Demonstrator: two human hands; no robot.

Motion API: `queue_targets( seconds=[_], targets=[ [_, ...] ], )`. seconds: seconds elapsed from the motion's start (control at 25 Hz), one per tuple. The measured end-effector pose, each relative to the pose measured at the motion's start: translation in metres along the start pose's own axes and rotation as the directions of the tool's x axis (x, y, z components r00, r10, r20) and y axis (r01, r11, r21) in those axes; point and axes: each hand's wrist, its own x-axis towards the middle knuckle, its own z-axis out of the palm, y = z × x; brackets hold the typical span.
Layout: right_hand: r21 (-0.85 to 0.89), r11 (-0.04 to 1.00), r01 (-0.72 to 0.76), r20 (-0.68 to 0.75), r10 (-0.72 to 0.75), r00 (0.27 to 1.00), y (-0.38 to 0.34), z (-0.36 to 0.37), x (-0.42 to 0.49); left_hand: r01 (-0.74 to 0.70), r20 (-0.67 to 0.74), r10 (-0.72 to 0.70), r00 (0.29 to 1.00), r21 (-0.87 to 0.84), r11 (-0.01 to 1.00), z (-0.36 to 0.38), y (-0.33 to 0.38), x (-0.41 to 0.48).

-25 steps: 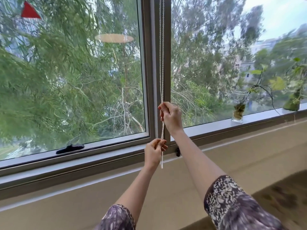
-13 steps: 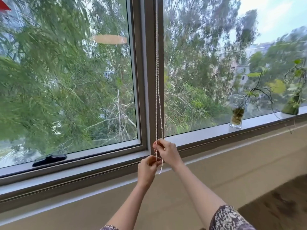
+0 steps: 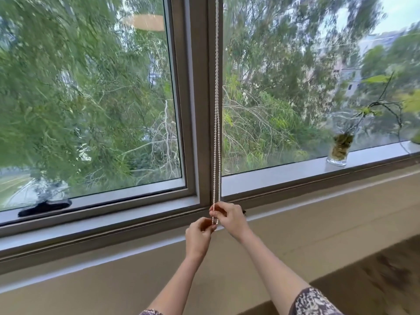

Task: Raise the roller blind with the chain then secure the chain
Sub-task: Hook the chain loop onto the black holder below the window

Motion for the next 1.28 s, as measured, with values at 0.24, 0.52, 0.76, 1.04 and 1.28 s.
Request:
queue_targets(
  seconds=[0.24,0.52,0.76,1.04,1.28],
  targets=[
    [0.092,0.995,-0.043,0.054,0.038,0.998,0.032,0.014,-0.002,0.074,-0.100,-0.082,0.992,-0.077,0.994,0.019,-0.010,0.009],
    [0.253,0.948,-0.194,0.000,0.201,0.980,0.058,0.007,0.003,0.158,-0.255,-0.219,0.942,-0.241,0.958,0.039,-0.016,0.018],
    [0.087,0.923,-0.374,-0.173,0.384,0.907,0.106,-0.024,0.012,0.167,-0.298,-0.280,0.912,-0.354,0.920,0.052,-0.017,0.024],
    [-0.161,0.872,-0.462,-0.127,0.446,0.886,0.155,-0.038,0.030,0.177,-0.325,-0.281,0.903,-0.314,0.933,0.066,-0.015,0.031],
    [-0.341,0.856,-0.389,-0.059,0.394,0.917,0.164,-0.017,0.045,0.162,-0.323,-0.266,0.908,-0.315,0.935,0.067,-0.020,0.034]
  ],
)
